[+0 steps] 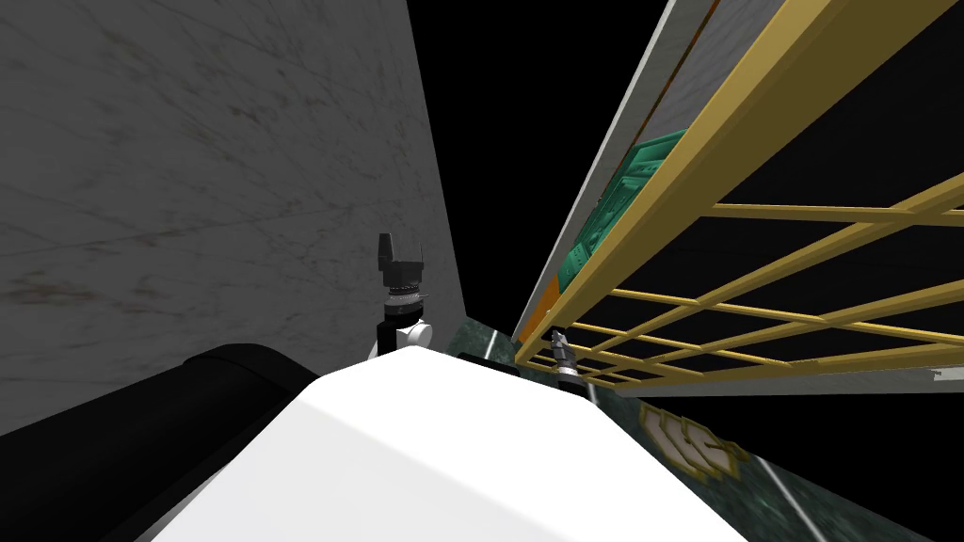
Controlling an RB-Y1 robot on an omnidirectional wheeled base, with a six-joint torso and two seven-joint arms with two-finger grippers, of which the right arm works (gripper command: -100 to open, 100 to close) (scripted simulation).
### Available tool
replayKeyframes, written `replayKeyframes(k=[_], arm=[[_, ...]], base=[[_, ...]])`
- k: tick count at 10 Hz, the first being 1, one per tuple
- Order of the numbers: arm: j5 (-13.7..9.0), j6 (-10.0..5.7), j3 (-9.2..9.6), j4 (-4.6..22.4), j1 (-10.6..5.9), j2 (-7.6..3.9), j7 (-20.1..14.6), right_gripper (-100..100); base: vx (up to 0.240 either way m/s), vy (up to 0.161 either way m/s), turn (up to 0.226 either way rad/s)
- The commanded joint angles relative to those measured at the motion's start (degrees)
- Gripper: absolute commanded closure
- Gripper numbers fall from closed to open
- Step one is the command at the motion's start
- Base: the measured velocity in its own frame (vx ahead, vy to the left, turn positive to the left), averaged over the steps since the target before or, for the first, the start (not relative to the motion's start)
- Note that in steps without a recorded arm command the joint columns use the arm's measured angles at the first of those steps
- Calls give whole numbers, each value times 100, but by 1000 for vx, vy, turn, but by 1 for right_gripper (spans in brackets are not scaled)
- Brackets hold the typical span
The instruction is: Pull the door open
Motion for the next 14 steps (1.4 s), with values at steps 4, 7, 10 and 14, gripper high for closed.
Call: replayKeyframes(k=[4,7,10,14], arm=[[-251,-10,121,55,-27,-33,-628,100],[-468,-8,203,91,-52,-81,-1082,100],[-695,-6,289,128,-78,-131,-1518,100],[-934,-3,379,168,-106,-184,-2039,100]], base=[[-39,-12,58],[-40,-10,55],[-48,-16,69],[-34,-11,63]])
